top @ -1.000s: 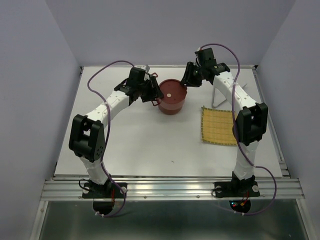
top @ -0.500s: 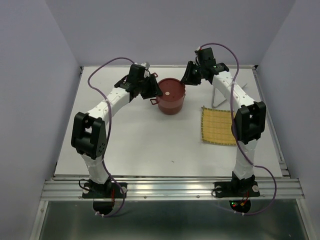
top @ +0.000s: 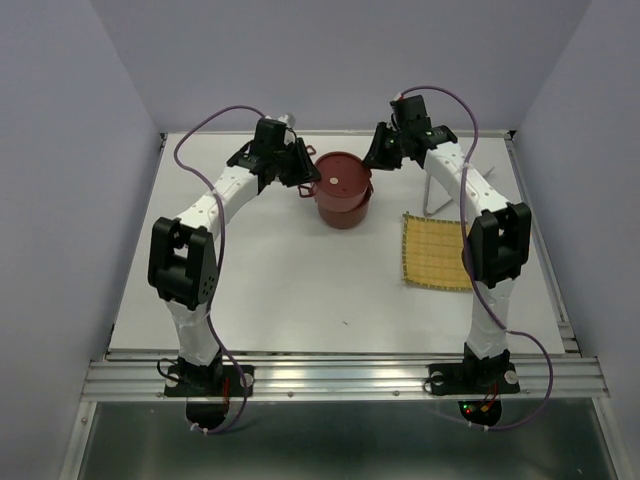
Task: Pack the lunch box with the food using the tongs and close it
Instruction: Place the packing box into the packing box.
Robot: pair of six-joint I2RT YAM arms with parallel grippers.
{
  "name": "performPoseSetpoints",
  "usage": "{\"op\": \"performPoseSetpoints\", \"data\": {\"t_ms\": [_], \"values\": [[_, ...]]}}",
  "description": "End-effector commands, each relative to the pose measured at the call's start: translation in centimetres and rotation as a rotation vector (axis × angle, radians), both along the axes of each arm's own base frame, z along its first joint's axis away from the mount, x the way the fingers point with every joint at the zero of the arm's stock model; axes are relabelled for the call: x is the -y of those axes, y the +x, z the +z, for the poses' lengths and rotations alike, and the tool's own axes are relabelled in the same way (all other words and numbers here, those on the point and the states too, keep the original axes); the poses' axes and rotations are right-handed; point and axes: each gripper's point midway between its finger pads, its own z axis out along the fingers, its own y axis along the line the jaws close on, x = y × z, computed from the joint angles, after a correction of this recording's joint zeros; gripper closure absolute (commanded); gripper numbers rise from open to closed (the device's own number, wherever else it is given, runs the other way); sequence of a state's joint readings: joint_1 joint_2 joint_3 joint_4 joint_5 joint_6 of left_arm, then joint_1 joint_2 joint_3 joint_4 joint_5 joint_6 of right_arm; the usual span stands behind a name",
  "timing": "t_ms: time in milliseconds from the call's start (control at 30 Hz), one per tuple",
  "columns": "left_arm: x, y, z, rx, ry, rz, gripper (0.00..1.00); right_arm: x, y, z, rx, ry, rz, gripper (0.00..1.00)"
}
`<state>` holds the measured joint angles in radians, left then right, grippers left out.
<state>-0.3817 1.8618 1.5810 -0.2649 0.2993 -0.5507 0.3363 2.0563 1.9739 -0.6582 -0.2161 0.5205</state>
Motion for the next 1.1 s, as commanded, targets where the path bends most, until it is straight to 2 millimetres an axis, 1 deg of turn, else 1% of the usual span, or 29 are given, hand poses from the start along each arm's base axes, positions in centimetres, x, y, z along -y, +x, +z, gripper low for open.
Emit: {"op": "performPoseSetpoints", "data": {"t_ms": [0, 233, 300, 567, 667, 700, 767, 800, 900, 1067], "values": [[1.1, -0.2, -0.3, 0.008, 0.024, -0.092, 0.68, -1.0, 0.6, 3.3, 0.083, 0.047, 0.003, 0.72], [1.3, -0.3, -1.3, -0.006, 0.026, -0.116, 0.66, -0.9, 0.5, 3.4, 0.085, 0.048, 0.003, 0.71], [1.3, -0.5, -1.8, -0.014, 0.031, -0.118, 0.64, -1.0, 0.5, 3.5, 0.088, 0.055, 0.006, 0.69], [1.4, -0.6, -3.7, -0.042, 0.037, -0.138, 0.64, -1.5, 0.3, 4.1, 0.103, 0.086, 0.022, 0.64], [1.5, -0.9, -4.7, -0.058, 0.037, -0.146, 0.7, -1.6, 0.2, 4.1, 0.101, 0.09, 0.025, 0.63], [1.6, -0.9, -4.8, -0.059, 0.03, -0.152, 0.76, -1.6, 0.2, 4.3, 0.106, 0.095, 0.029, 0.63], [1.6, -1.0, -5.6, -0.072, 0.027, -0.151, 0.83, -1.6, 0.1, 4.3, 0.107, 0.097, 0.031, 0.63], [1.6, -1.1, -5.8, -0.078, 0.025, -0.152, 0.88, -1.6, 0.0, 4.5, 0.114, 0.1, 0.031, 0.63], [1.7, -1.4, -6.5, -0.096, 0.02, -0.156, 0.91, -1.4, -0.1, 4.6, 0.118, 0.092, 0.026, 0.62], [1.8, -1.3, -5.6, -0.076, 0.011, -0.156, 0.93, -1.2, -0.1, 4.9, 0.126, 0.09, 0.017, 0.62]]}}
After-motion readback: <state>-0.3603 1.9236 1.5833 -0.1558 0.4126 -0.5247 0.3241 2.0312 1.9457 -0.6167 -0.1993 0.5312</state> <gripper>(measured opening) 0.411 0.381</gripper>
